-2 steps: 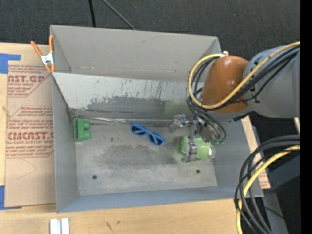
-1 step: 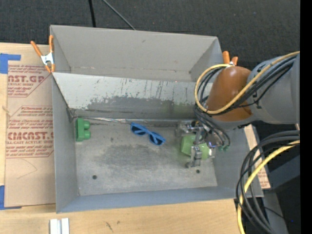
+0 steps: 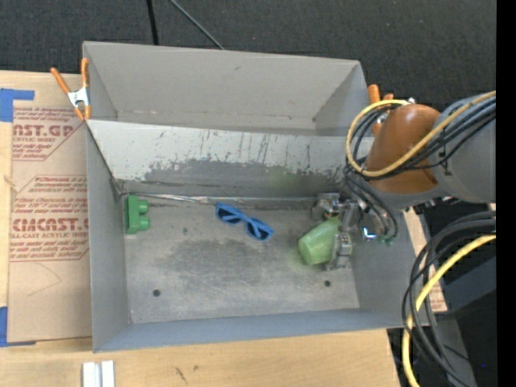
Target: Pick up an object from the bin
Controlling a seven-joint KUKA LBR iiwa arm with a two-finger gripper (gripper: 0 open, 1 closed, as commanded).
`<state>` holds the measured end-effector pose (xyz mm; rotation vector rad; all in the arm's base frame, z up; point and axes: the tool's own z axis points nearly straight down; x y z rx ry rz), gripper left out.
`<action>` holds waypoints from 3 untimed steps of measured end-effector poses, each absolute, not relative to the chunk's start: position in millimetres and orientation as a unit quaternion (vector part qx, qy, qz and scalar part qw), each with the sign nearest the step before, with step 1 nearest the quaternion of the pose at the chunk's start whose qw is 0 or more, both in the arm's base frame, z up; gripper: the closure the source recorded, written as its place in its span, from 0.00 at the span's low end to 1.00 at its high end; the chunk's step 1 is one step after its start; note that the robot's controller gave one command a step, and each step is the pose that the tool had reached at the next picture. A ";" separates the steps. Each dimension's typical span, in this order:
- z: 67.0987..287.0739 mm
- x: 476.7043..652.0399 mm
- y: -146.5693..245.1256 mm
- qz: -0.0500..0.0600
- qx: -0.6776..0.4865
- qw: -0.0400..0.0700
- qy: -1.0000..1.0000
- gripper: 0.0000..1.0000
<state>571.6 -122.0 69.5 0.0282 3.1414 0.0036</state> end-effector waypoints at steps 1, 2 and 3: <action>69.4 571.6 -121.9 0.000 0.008 0.000 1.000 1.00; 178.7 553.8 -97.8 -0.001 -0.004 0.004 1.000 1.00; 258.0 552.5 -93.1 -0.001 0.004 0.006 1.000 1.00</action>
Offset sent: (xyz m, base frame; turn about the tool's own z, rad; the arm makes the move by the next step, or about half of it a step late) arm 0.0000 0.0000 0.0000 0.0000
